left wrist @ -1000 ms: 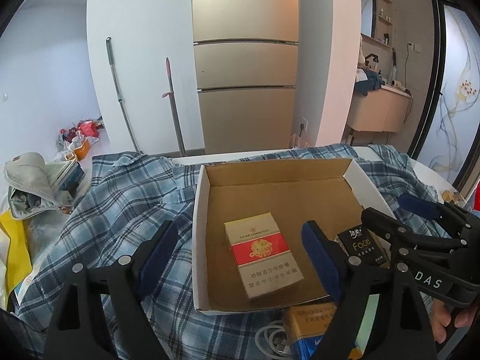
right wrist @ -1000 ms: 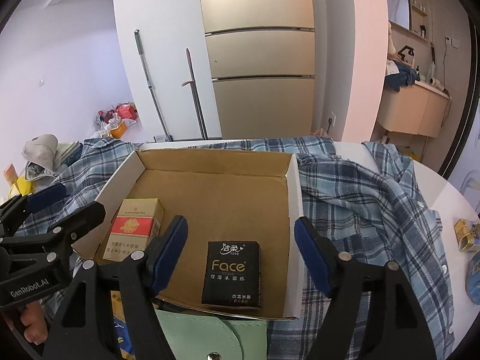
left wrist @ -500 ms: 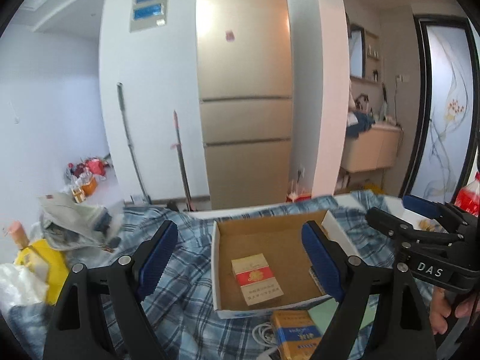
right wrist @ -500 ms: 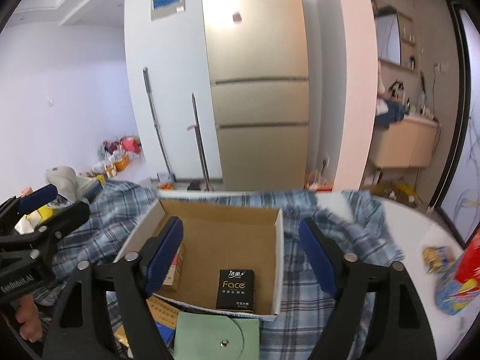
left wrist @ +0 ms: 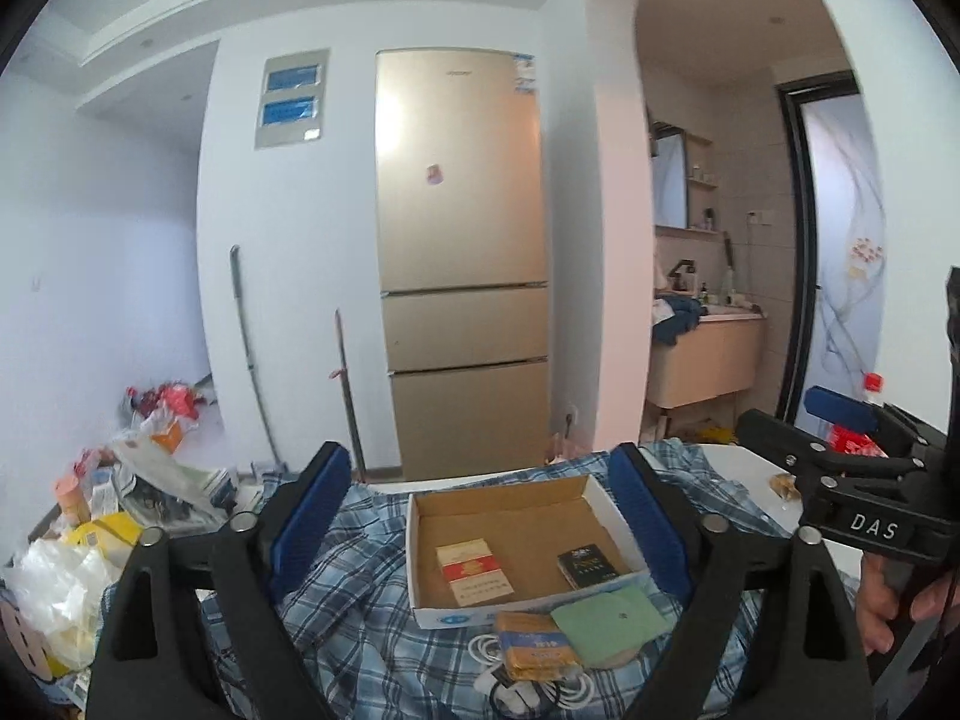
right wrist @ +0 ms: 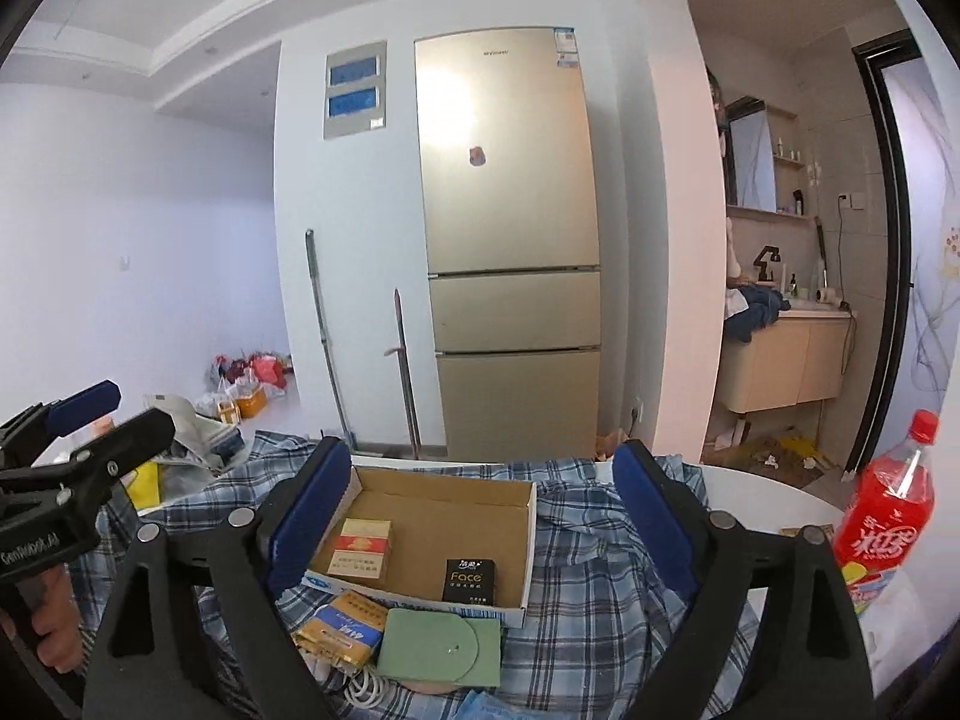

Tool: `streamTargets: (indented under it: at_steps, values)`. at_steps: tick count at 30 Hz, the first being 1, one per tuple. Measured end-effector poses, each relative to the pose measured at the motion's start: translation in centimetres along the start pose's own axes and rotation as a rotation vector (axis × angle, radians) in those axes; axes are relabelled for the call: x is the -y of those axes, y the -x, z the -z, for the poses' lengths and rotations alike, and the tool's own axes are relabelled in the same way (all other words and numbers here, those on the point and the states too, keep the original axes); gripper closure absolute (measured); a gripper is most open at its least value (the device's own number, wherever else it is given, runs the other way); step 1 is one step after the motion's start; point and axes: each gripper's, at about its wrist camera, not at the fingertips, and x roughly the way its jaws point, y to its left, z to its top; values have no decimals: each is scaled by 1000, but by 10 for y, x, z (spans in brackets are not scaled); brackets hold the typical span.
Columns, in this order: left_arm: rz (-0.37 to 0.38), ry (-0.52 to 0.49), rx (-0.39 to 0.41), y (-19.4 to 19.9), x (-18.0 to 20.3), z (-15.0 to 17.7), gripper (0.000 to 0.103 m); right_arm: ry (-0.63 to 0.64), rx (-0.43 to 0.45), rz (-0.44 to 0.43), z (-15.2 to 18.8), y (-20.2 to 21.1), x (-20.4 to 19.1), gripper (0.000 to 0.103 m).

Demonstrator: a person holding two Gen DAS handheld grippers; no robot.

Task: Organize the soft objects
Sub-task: 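Raise both open grippers up out of the box, then lower the right gripper onto the light-blue barcoded packet and close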

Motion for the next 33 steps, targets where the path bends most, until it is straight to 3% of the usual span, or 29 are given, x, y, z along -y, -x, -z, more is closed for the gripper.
streamTargets:
  at_steps: [2, 7, 13, 17, 23, 27, 33]
  values:
    - [-6, -12, 31, 10, 5, 4, 0, 4, 7, 2, 4, 8, 2, 12]
    - [12, -2, 53, 26, 13, 15, 0, 8, 44, 41, 12, 25, 5, 9]
    - [-4, -33, 55, 26, 21, 33, 0, 11, 4, 32, 23, 31, 11, 8]
    - [15, -32, 16, 18, 25, 51, 0, -3, -25, 37, 38, 25, 17, 8]
    - [-23, -55, -22, 0, 34, 87, 0, 45, -120, 51, 65, 7, 18, 8]
    - [-9, -45, -93, -18, 34, 105, 0, 36, -181, 55, 78, -5, 20, 8]
    - [10, -7, -170, -35, 28, 116, 0, -31, -357, 38, 100, -31, 30, 10]
